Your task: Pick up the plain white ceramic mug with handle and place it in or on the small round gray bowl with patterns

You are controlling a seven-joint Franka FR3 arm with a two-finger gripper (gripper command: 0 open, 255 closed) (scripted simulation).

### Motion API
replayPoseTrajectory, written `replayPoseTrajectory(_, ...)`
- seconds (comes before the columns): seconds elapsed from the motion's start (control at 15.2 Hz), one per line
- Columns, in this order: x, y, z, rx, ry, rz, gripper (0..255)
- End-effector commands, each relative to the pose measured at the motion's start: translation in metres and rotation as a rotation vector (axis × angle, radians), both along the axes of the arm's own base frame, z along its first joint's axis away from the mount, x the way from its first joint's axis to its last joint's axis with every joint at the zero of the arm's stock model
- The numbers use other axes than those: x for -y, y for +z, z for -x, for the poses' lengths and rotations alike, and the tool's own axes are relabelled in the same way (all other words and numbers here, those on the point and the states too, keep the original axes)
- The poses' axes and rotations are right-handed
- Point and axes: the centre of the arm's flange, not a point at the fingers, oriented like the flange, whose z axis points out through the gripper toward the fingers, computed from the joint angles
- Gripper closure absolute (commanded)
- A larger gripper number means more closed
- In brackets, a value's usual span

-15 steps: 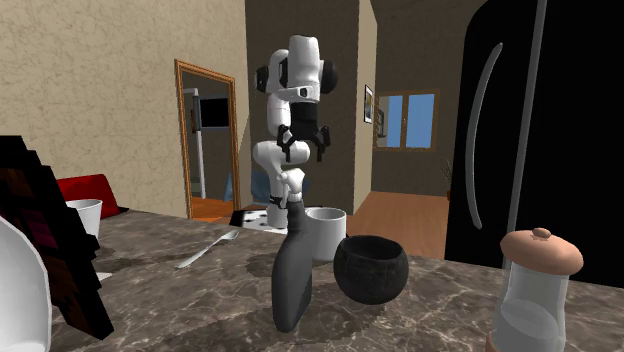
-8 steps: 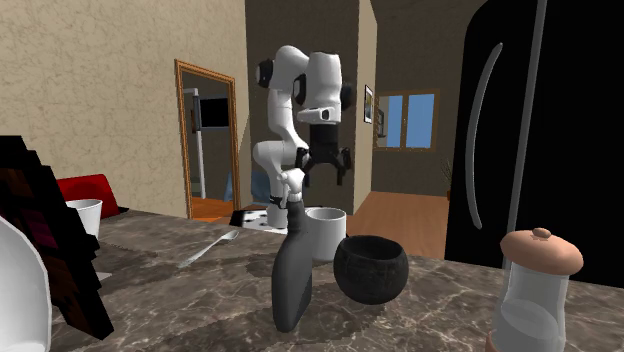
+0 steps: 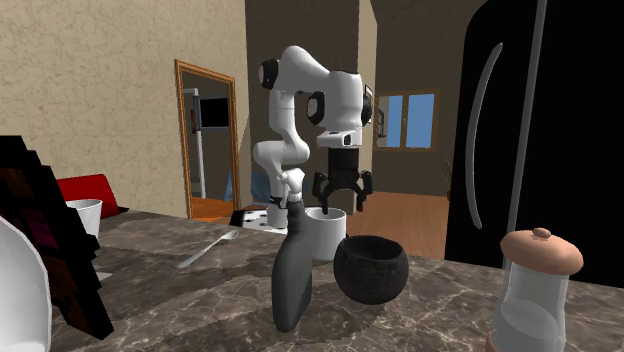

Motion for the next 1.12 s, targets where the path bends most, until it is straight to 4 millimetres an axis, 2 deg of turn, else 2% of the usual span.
replayPoseTrajectory(0.0,-0.001,-0.012,-0.003,0.001,-0.001,0.000,0)
replayPoseTrajectory(0.33,-0.001,-0.036,-0.004,0.001,-0.001,0.000,0)
replayPoseTrajectory(0.86,-0.001,-0.036,-0.004,0.001,-0.001,0.000,0)
replayPoseTrajectory(0.92,-0.001,-0.036,-0.004,0.001,-0.001,0.000,255)
replayPoseTrajectory(1.06,-0.001,-0.036,-0.004,0.001,-0.001,0.000,255)
